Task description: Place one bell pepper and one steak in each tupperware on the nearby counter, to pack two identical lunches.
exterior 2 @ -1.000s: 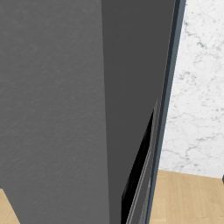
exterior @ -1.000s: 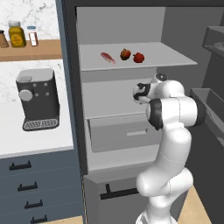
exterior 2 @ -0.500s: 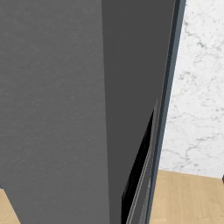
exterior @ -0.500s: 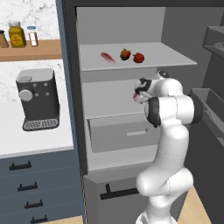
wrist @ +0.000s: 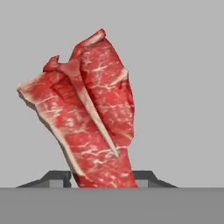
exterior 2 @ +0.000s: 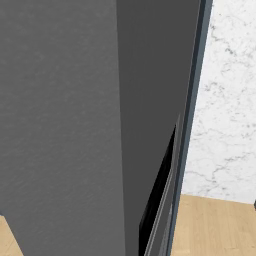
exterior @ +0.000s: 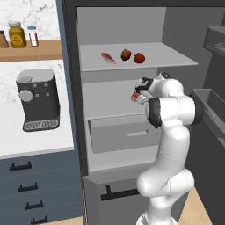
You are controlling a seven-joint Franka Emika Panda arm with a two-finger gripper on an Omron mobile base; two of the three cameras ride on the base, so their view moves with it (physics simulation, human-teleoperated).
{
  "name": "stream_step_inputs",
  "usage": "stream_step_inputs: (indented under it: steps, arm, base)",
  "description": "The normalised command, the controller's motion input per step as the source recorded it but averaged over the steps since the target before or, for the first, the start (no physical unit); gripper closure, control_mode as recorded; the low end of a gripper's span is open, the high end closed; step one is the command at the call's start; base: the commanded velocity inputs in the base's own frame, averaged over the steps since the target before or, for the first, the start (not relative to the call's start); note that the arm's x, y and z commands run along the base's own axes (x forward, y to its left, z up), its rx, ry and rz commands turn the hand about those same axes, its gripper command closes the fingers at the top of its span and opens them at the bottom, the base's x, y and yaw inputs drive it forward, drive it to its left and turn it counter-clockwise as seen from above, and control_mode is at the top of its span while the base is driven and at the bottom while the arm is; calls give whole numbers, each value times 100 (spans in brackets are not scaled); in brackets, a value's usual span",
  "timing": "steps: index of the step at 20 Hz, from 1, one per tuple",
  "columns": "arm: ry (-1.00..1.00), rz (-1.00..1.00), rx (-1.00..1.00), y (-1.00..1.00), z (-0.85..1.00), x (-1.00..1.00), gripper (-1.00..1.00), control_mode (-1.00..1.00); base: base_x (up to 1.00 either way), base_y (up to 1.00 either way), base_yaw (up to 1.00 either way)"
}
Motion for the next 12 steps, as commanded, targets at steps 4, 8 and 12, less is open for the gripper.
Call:
stream_step_inputs:
  steps: [4,8,12]
  arm:
    - [-7,0,-1,31,-6,-49,100,-100]
    - [-6,0,0,14,7,-27,100,-100]
    - [-21,0,0,20,31,-51,100,-100]
  base:
    - [0,0,0]
    - [0,0,0]
    - [0,0,0]
